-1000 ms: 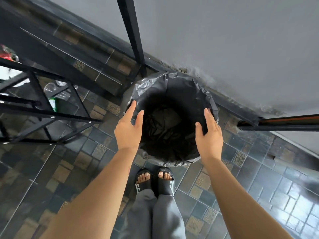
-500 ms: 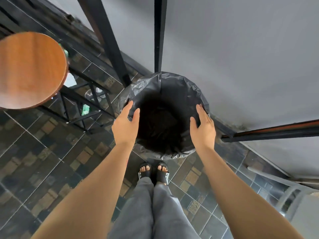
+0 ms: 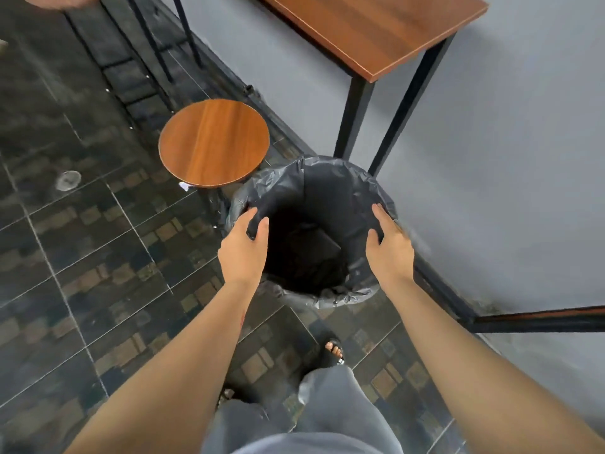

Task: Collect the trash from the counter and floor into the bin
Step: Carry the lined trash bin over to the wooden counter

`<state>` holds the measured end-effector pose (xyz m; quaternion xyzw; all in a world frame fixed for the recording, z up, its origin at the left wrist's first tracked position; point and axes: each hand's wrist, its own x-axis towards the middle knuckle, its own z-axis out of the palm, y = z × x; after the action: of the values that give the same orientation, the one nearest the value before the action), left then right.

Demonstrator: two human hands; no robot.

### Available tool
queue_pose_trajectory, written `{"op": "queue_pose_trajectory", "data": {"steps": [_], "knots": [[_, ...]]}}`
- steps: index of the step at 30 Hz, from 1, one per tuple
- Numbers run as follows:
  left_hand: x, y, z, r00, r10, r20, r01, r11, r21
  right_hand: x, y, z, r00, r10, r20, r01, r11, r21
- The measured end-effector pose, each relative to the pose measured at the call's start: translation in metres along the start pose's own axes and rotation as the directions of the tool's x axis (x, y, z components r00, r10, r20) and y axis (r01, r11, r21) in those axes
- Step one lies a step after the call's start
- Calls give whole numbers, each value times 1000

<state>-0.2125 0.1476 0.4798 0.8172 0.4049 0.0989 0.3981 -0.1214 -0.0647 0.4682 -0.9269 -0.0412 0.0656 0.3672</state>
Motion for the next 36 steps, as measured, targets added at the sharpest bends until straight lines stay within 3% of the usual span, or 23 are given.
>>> {"op": "queue_pose_trajectory", "data": {"steps": [17,27,36], "knots": [[76,-150,-275,955,-73,-287,61,997,-50,-95,-248,179,977,-182,115,168,979,116],[203,-186,-342,925,-105,-366,74,992,-98,-33,-366,273,961,-248,122,217,950,224],[346,-153,-373,939,-23,-344,0,998,-67,54,-447,319,979,-201,45,171,915,365]]}}
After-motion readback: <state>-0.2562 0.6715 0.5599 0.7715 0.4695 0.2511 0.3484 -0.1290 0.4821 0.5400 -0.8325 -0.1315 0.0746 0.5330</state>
